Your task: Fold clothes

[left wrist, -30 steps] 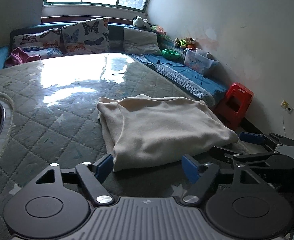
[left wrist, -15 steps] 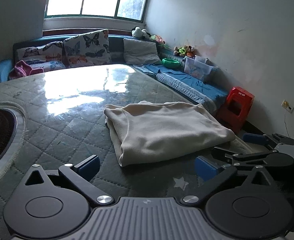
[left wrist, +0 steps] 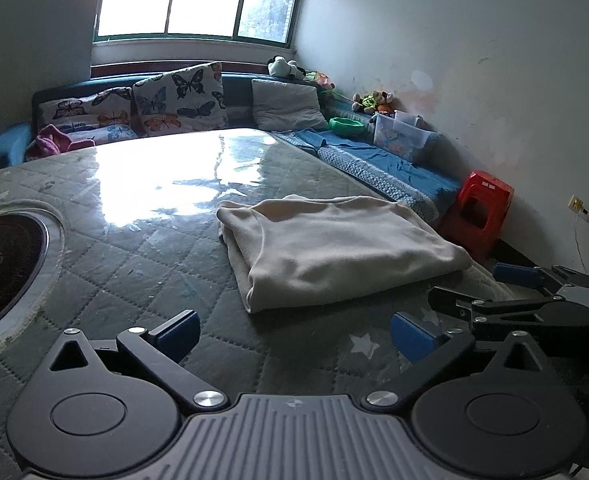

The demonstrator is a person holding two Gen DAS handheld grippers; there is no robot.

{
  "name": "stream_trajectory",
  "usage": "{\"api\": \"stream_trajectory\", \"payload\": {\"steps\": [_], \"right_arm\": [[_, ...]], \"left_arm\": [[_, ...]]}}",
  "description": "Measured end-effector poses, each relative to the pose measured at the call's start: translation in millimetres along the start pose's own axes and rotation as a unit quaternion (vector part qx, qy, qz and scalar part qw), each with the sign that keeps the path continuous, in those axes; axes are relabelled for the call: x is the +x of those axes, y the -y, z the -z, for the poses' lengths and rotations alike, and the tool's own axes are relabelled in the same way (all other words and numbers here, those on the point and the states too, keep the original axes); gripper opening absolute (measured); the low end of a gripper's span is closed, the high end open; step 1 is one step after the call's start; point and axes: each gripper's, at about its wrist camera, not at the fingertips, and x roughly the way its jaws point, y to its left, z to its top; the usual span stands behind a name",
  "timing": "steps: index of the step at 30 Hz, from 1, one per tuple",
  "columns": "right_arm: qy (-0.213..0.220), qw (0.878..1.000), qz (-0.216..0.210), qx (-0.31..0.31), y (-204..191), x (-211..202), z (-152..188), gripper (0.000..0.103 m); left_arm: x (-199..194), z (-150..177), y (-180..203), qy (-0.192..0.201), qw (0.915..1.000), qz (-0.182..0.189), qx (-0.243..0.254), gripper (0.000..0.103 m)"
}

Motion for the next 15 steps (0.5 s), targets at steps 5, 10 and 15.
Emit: {"api": "stream_trajectory", "payload": {"steps": [5,10,15], "right_arm": [[-0.002,1.000,-0.006,0.007,-5,-5,4,0.103],[0.001,1.000,-0.013,0.014,-7,-11,7,0.103],[0.007,1.000,-0.020,0.015,-12,-21,12,0.103]], "left_arm": [[-5,4,1,0.004,1.0000,-0.003,0.004,0.103],[-15,8,3,0.012,0.9999,-0.002,0.006,0.103],[-26,15,3,0.017,0.9998,-0.011,0.008,0.103]]}}
